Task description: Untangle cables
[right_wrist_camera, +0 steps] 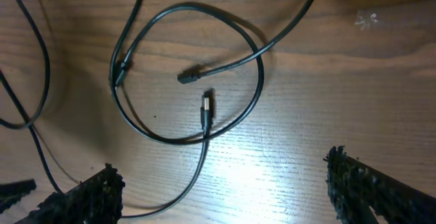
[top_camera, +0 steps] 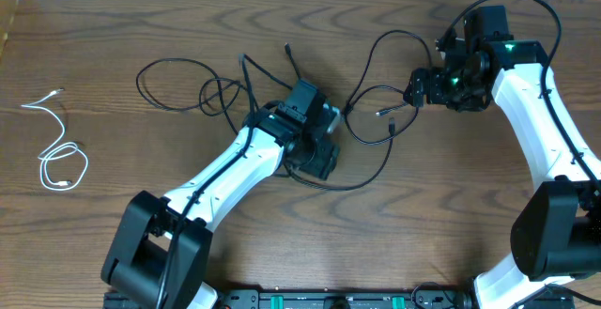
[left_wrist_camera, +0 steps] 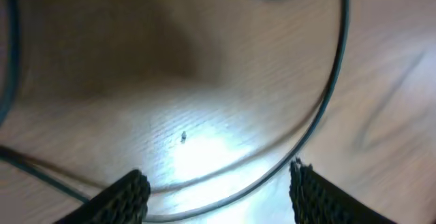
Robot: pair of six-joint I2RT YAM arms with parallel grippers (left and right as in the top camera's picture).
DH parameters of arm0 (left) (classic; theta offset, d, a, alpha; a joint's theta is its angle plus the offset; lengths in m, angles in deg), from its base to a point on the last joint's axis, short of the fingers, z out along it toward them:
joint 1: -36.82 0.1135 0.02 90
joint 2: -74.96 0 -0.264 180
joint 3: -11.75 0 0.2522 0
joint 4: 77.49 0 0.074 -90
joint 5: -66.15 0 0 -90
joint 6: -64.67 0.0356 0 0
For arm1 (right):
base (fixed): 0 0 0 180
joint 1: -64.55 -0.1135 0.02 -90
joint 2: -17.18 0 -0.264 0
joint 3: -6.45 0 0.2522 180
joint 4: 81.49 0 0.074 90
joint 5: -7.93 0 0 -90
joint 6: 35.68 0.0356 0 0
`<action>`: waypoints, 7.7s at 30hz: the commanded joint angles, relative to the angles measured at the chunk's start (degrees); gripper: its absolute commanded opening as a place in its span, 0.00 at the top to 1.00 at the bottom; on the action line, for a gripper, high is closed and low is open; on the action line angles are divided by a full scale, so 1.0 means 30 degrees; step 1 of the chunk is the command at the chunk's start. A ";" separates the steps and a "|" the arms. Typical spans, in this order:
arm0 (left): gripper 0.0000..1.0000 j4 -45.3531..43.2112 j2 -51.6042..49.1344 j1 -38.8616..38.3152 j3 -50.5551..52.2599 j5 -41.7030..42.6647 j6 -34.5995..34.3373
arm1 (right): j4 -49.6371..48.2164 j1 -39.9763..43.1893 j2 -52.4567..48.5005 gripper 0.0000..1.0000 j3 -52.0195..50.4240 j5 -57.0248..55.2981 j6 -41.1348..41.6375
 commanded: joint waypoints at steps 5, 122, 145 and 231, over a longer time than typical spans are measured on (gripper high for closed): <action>0.31 0.1894 -0.0823 -0.0175 -0.0146 -0.0124 0.6426 | -0.0160 -0.0029 0.0066 0.05 -0.0131 -0.0131 -0.0197; 0.68 -0.3366 -0.1319 1.4338 -0.0160 -0.8837 -0.6921 | -0.0415 -0.0029 0.0066 0.03 -0.0146 0.0423 -0.0197; 0.35 -0.3781 0.4240 1.4149 -0.0619 -0.5202 -0.2681 | -0.0379 -0.0029 0.0066 0.03 -0.0146 0.0423 -0.0189; 0.44 -0.5370 -0.4503 0.4838 -0.0401 -0.8342 -0.4393 | -0.0510 -0.0029 0.0066 0.03 -0.0146 0.0423 0.0663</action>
